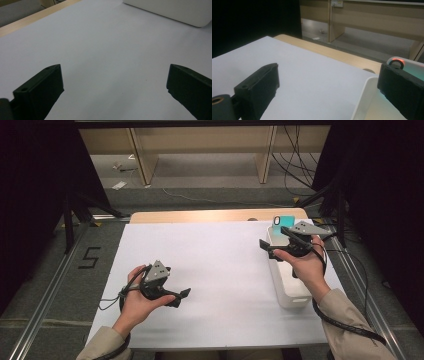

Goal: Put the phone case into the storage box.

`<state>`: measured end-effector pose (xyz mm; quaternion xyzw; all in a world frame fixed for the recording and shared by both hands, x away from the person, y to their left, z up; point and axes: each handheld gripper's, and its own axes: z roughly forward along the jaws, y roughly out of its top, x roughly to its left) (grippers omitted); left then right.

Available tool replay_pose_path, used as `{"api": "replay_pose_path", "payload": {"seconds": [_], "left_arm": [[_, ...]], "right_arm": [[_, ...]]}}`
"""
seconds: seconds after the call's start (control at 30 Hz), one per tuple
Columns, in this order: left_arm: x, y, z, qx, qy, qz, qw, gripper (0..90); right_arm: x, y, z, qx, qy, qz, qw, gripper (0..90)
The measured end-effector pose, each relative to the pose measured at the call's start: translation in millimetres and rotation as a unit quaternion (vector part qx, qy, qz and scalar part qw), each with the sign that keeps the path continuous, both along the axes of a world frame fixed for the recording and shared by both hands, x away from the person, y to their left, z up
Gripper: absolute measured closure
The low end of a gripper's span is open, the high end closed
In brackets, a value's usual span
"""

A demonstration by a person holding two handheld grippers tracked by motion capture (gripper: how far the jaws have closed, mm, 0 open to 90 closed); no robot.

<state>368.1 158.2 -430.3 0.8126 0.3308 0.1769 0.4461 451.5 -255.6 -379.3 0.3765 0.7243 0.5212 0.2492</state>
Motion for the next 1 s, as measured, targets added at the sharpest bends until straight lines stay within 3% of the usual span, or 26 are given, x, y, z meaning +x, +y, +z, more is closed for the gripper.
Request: {"api": "replay_pose_path", "payload": {"seconds": [1.0], "left_arm": [[-0.2,0.5,-1.1,0.000,0.001,0.000,1.0000,0.3]], "right_arm": [[-23.6,2.2,-4.9,0.006,0.004,0.031,0.9995,6.3]]}}
